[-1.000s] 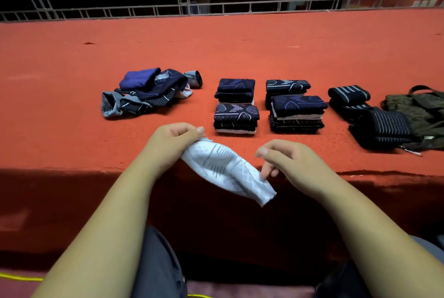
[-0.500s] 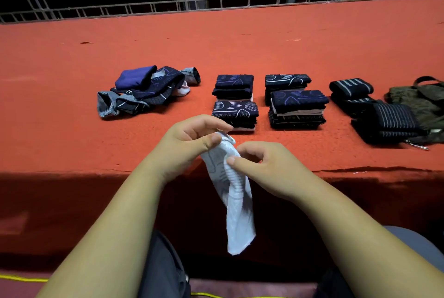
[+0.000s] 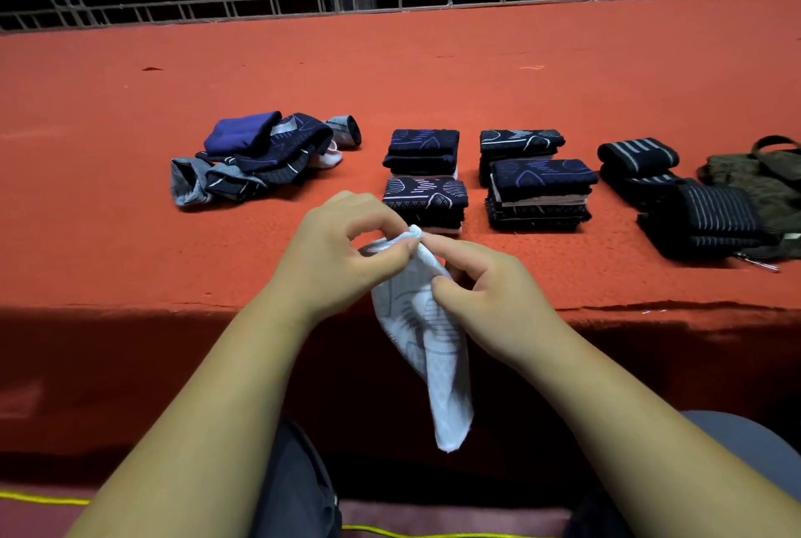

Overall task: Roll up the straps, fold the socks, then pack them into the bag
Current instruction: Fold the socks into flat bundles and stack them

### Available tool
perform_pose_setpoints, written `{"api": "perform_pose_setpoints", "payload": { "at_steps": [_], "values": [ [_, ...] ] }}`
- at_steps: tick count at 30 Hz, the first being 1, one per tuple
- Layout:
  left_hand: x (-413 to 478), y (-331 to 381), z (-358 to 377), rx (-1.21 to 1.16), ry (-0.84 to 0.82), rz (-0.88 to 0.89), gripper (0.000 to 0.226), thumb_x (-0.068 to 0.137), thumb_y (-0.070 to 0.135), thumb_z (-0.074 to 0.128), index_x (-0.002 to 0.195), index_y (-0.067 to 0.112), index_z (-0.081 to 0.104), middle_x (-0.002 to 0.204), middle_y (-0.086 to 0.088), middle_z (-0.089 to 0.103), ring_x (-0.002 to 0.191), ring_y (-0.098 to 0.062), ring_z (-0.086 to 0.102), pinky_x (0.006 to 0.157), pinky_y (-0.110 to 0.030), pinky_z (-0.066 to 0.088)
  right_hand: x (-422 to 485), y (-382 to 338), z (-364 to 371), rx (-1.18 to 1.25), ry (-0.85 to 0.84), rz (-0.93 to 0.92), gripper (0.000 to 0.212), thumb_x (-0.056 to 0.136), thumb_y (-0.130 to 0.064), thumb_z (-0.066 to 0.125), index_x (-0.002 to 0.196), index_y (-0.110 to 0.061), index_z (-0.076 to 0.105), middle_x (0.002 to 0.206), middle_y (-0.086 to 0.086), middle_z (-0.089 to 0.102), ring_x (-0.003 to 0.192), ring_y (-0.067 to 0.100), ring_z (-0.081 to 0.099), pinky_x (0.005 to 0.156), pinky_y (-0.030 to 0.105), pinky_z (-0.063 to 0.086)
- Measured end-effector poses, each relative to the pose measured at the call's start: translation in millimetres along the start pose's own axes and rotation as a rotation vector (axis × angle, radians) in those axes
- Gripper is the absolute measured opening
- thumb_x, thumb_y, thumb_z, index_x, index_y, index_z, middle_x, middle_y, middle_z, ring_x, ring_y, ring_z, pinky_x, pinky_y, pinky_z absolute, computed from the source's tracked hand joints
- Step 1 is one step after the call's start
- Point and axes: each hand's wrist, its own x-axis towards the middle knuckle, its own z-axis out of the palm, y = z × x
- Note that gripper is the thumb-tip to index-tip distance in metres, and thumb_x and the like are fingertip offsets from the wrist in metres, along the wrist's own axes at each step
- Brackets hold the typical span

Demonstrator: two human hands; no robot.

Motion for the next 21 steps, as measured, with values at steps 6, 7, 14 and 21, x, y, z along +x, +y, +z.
{"api": "perform_pose_setpoints", "payload": {
  "at_steps": [6, 7, 14, 21],
  "values": [
    [1, -11, 6, 0.006, 0.141, -0.178, 0.037, 0.103, 0.025, 0.062, 0.068, 0.023, 0.073, 0.079, 0.009, 0.068, 0.085, -0.017, 0.062, 0.083, -0.04, 0.047, 1, -2, 2, 0.026, 0.045, 0.043, 0.071, 0.079, 0.001, 0.054, 0.139, -0.034, 0.071, 0.126, -0.02, 0.074, 0.117, -0.002, 0.067, 0.105, 0.027, 0.052],
    [1, -13, 6, -0.038, 0.123, -0.241, 0.036, 0.105, 0.028, 0.062, 0.071, 0.024, 0.074, 0.081, 0.007, 0.069, 0.087, -0.014, 0.064, 0.085, -0.037, 0.047, 1, -1, 1, 0.036, 0.056, 0.056, 0.07, 0.08, 0.004, 0.054, 0.137, -0.033, 0.072, 0.126, -0.02, 0.075, 0.118, -0.002, 0.068, 0.106, 0.029, 0.053],
    [-7, -29, 7, -0.624, -0.176, -0.676, 0.063, 0.084, 0.067, 0.068, 0.126, 0.02, 0.064, 0.121, -0.003, 0.074, 0.099, -0.014, 0.074, 0.085, -0.038, 0.063, 6, 13, -5, 0.059, 0.149, 0.168, 0.052, 0.078, -0.021, 0.052, 0.116, -0.046, 0.076, 0.09, 0.006, 0.073, 0.08, 0.022, 0.065, 0.078, 0.037, 0.055],
    [-4, -21, 26, -0.724, -0.067, -0.671, 0.043, 0.086, -0.005, 0.081, 0.125, 0.004, 0.065, 0.095, -0.002, 0.079, 0.085, -0.011, 0.073, 0.074, -0.024, 0.058, 12, 27, -14, 0.056, 0.053, 0.221, 0.013, 0.1, -0.029, 0.069, 0.108, -0.031, 0.078, 0.101, -0.012, 0.079, 0.098, 0.007, 0.073, 0.09, 0.033, 0.057]
  ]
}}
